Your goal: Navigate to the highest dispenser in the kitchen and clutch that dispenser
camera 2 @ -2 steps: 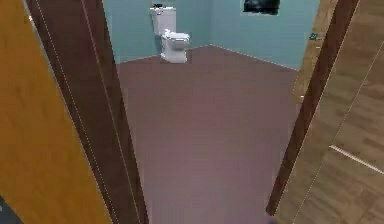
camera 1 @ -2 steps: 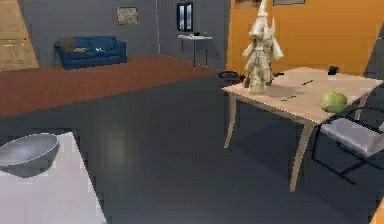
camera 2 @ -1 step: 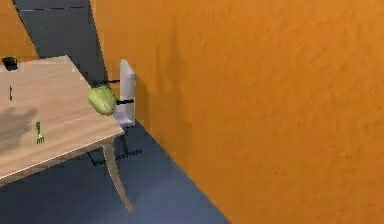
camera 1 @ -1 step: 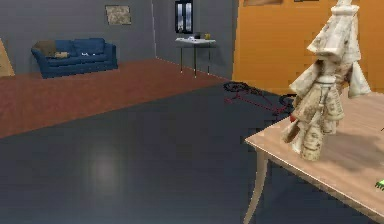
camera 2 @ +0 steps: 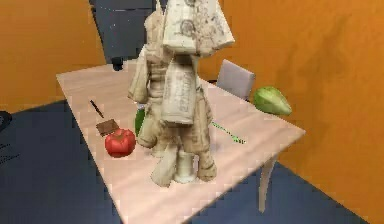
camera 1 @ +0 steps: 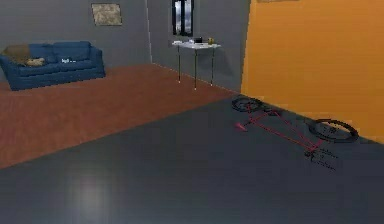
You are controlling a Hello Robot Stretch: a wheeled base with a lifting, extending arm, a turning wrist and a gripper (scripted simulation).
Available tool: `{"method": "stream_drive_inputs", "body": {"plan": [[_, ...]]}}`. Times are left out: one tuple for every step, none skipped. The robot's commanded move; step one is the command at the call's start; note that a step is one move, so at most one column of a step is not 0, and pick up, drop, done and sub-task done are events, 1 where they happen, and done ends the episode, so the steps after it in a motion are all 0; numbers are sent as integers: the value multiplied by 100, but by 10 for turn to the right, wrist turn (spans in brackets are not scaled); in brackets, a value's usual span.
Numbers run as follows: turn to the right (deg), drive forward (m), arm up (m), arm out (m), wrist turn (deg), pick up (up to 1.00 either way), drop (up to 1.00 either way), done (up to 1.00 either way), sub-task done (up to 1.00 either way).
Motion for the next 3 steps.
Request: {"method": "stream_drive_inputs", "body": {"plan": [[330,0,0,0,0,0,0,0,0],[0,5,0,0,0,0,0,0,0],[-450,0,0,0,0,0,0,0,0]]}}
